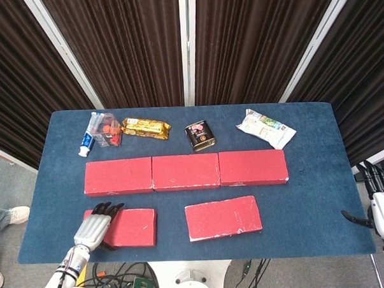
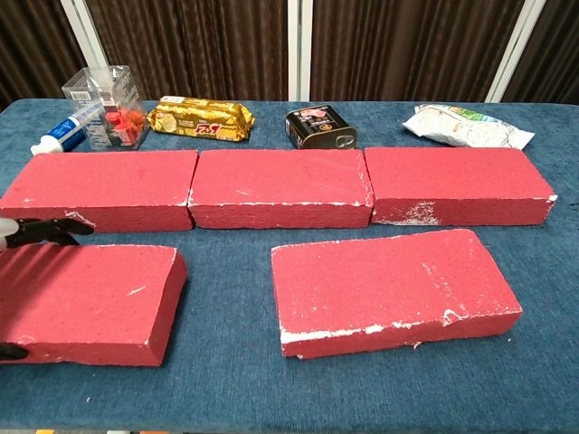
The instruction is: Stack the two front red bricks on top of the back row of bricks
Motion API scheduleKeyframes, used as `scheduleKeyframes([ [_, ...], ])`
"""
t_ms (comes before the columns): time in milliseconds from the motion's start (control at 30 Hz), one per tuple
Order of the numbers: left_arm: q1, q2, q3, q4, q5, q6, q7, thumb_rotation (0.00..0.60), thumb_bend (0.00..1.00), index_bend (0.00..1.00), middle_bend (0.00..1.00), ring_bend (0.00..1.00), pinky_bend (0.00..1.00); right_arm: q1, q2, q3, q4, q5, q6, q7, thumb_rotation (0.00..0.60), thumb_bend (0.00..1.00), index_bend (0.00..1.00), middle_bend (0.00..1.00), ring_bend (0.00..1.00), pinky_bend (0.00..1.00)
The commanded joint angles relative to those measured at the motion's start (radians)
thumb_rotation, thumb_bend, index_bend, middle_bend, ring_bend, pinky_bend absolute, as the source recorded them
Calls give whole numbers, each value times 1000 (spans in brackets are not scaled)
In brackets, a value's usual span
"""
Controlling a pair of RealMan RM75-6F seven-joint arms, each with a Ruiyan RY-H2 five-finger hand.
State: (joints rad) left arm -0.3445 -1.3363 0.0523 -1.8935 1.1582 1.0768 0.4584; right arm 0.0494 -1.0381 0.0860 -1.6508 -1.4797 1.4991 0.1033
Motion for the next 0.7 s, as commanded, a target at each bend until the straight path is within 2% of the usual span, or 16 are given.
scheduleKeyframes([
  [33, 12, 24, 10, -41, 46, 38, -4, 600, 0, 0, 206, 0, 0, -2, 1, 1, 0, 2, 2, 2, 600, 0, 0, 0, 0, 0],
  [200, 32, 91, 15, -124, 124, 110, -12, 600, 0, 0, 208, 0, 0, -4, 6, 3, -1, 6, 5, 10, 600, 0, 0, 0, 0, 0],
  [367, 10, 137, -38, -171, 96, 127, -4, 600, 0, 0, 222, 0, 0, -12, 3, -2, 0, -4, 18, 13, 600, 0, 0, 0, 0, 0],
  [500, -47, 134, -105, -186, 14, 111, 71, 600, 0, 0, 222, 0, 0, -10, 4, -2, -6, -2, 13, 2, 600, 0, 0, 0, 0, 0],
  [700, -179, 72, -215, -152, -162, 42, 158, 600, 0, 0, 221, 0, 0, -4, 7, -2, -27, 3, 1, -20, 600, 0, 0, 0, 0, 0],
])
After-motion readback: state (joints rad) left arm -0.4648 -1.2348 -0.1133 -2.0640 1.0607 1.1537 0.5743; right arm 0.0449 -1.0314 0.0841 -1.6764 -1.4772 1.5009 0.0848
